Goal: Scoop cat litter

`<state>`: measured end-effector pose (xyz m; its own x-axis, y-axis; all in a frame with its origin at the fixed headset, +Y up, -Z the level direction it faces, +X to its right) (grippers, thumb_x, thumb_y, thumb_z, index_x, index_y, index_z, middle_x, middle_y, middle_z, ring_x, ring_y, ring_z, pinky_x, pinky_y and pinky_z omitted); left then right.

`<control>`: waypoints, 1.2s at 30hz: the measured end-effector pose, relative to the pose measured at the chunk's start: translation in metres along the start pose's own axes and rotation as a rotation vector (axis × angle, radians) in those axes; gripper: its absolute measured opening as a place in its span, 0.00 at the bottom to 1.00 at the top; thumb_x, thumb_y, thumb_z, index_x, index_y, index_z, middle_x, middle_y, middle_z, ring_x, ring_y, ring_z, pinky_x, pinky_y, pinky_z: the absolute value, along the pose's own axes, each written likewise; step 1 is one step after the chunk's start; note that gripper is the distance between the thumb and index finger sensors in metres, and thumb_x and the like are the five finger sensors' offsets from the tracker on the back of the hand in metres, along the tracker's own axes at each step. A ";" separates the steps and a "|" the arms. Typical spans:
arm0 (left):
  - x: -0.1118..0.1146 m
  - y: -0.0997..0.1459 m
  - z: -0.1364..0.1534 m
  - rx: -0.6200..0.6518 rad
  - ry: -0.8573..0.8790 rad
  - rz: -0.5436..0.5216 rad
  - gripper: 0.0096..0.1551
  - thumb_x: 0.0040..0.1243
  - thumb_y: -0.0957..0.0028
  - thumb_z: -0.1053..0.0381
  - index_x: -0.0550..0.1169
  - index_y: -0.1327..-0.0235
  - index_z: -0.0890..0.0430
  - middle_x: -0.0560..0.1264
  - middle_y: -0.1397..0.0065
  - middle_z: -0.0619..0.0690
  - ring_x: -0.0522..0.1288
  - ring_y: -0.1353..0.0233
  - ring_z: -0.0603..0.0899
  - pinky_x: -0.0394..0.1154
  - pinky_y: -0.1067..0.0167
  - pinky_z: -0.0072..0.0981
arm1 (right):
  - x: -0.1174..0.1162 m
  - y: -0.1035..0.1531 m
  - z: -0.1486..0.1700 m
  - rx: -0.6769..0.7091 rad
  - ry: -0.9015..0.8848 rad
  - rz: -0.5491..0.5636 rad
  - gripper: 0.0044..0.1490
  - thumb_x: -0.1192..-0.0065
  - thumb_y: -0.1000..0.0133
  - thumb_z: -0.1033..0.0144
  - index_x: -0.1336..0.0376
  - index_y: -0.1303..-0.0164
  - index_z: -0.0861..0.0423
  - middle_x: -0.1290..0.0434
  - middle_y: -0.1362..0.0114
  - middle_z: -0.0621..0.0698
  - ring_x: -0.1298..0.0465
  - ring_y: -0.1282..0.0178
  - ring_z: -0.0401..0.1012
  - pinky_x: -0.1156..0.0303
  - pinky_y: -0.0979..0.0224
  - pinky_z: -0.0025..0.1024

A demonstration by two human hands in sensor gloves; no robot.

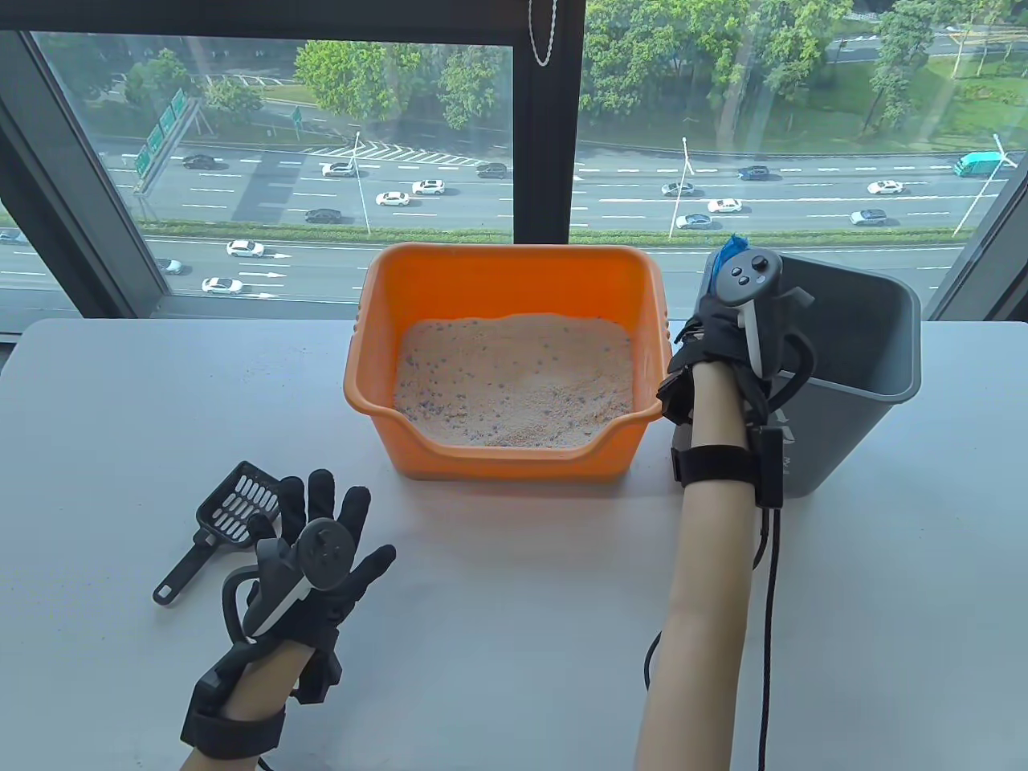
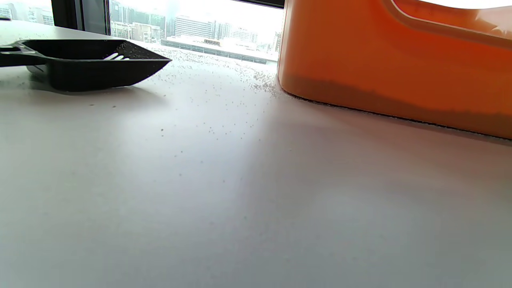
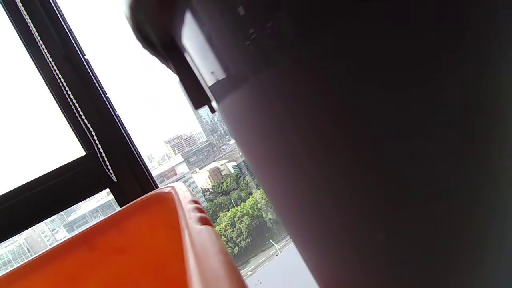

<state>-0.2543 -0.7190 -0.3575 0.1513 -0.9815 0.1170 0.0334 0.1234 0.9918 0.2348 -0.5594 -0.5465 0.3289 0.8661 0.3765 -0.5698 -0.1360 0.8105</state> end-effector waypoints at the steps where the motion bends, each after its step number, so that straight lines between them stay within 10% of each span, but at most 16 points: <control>1: 0.000 0.000 0.000 0.001 0.000 0.002 0.48 0.40 0.53 0.21 0.40 0.21 0.28 0.22 0.18 0.33 0.13 0.22 0.50 0.21 0.32 0.63 | 0.000 0.001 -0.001 0.014 0.004 0.008 0.29 0.40 0.49 0.59 0.34 0.37 0.52 0.23 0.41 0.62 0.14 0.58 0.49 0.17 0.59 0.38; 17: -0.002 0.001 -0.004 0.019 -0.010 -0.015 0.48 0.40 0.52 0.21 0.40 0.21 0.27 0.22 0.18 0.33 0.13 0.22 0.50 0.21 0.32 0.62 | 0.024 0.040 -0.026 0.227 0.157 0.218 0.30 0.41 0.49 0.60 0.36 0.35 0.51 0.32 0.31 0.62 0.21 0.40 0.53 0.24 0.41 0.49; 25: 0.004 0.005 -0.018 0.077 -0.040 0.000 0.48 0.40 0.53 0.21 0.40 0.21 0.28 0.22 0.18 0.34 0.14 0.22 0.50 0.21 0.32 0.63 | 0.029 0.136 -0.049 0.515 0.150 0.237 0.30 0.41 0.49 0.62 0.36 0.35 0.52 0.34 0.29 0.64 0.24 0.37 0.55 0.26 0.40 0.52; 36: 0.001 0.017 -0.036 0.144 -0.041 -0.014 0.48 0.41 0.53 0.21 0.41 0.21 0.27 0.23 0.18 0.33 0.14 0.21 0.50 0.21 0.32 0.63 | -0.042 0.278 -0.025 0.735 0.214 0.027 0.32 0.41 0.48 0.59 0.39 0.31 0.48 0.38 0.20 0.57 0.33 0.23 0.55 0.33 0.31 0.60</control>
<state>-0.2181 -0.7131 -0.3426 0.1117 -0.9885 0.1024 -0.1069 0.0905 0.9901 0.0435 -0.6211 -0.3478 0.1260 0.9222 0.3656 0.0966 -0.3782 0.9207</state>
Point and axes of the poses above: the tracker on the back of each hand, its own z axis roughly to the little-finger side, its own y axis roughly from the fingertips to the wrist, x = y × z, the point moved 4 cm from there along -y, roughly from the wrist to the fingertips
